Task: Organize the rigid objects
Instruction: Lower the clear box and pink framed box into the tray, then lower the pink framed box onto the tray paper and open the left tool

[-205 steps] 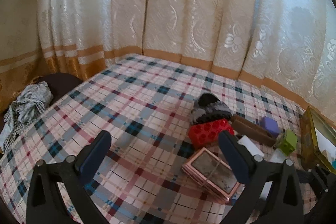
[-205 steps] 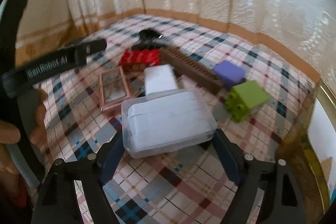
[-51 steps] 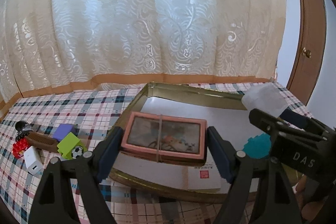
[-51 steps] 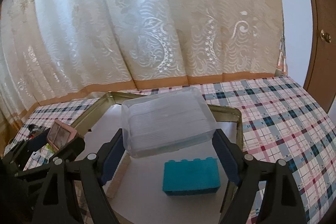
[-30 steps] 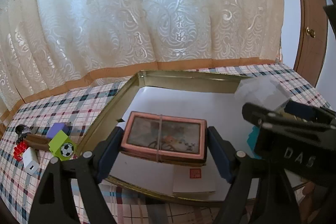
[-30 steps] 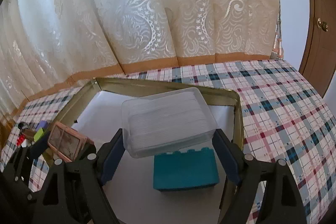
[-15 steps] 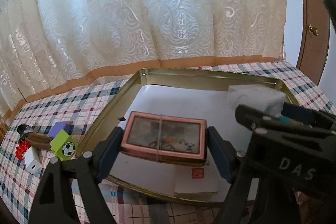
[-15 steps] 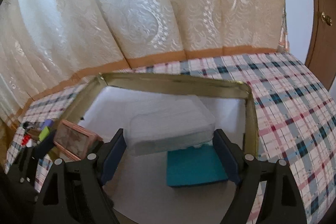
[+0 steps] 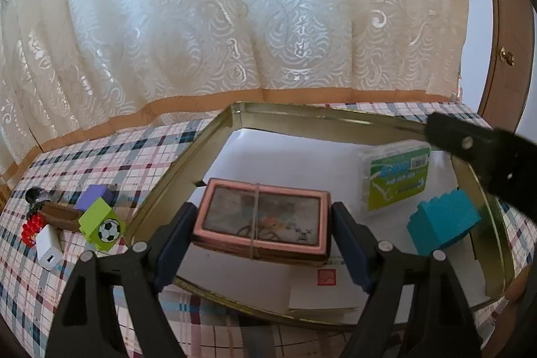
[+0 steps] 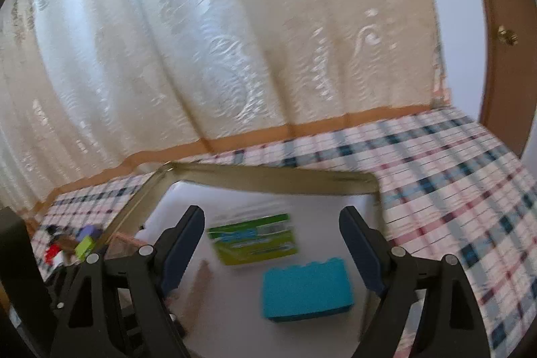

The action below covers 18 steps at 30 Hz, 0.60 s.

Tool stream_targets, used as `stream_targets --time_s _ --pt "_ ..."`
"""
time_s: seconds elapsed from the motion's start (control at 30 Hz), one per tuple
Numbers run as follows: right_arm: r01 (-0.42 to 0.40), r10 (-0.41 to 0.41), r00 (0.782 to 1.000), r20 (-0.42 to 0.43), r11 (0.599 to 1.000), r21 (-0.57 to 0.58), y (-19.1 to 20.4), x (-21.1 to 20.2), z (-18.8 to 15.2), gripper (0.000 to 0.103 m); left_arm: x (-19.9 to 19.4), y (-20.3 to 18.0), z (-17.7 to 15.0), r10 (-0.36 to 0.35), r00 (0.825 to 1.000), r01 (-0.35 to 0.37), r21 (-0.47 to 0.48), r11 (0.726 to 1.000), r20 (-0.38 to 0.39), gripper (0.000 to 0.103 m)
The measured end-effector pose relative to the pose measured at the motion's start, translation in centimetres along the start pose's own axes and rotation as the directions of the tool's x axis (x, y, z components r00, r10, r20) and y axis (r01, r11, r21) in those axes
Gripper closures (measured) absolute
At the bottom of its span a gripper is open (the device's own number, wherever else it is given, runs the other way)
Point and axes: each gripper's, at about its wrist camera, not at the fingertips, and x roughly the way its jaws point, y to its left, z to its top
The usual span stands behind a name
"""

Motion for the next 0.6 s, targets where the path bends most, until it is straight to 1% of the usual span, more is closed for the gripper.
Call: stream_targets --time_s 0.1,0.2,0.37,0.5,0.53,0.57,0.6 --pt "0.051 -0.051 0.998 0.02 0.999 0.013 -0.5 -0.3 0.2 0.018 0.1 -0.1 0.0 -0.001 1.0 0.001 0.001 1.0 -0.003 0.023" --pt "0.091 -0.091 0.996 0.02 0.996 0.017 -1.1 -0.3 0.2 0.018 0.1 0.0 0.1 0.001 1.0 -0.001 -0.002 1.0 -0.008 0.023" --pt "0.085 -0.085 0.996 -0.002 0.995 0.05 -1.9 0.1 0.0 0.018 0.2 0.1 0.2 0.002 1.0 -0.002 -0.007 1.0 -0.01 0.022" --pt "0.076 -0.076 0.997 -0.007 0.996 0.038 -1.5 0.2 -0.2 0.018 0.8 -0.2 0.6 0.008 1.0 -0.008 -0.025 1.0 -0.012 0.02" --pt "0.079 -0.079 0.997 -0.005 0.996 0.032 -1.3 0.2 -0.2 0.018 0.7 -0.3 0.6 0.003 1.0 -0.003 -0.022 1.0 -0.009 0.018" --pt "0.08 -0.08 0.997 -0.004 0.996 0.027 -1.2 0.2 -0.3 0.018 0.5 -0.5 0.6 -0.002 1.0 0.002 -0.015 1.0 0.002 0.005" --pt "0.079 -0.079 0.997 -0.004 0.997 0.027 -1.2 0.2 -0.3 0.018 0.3 -0.5 0.6 0.001 1.0 -0.001 -0.012 1.0 0.015 0.0"
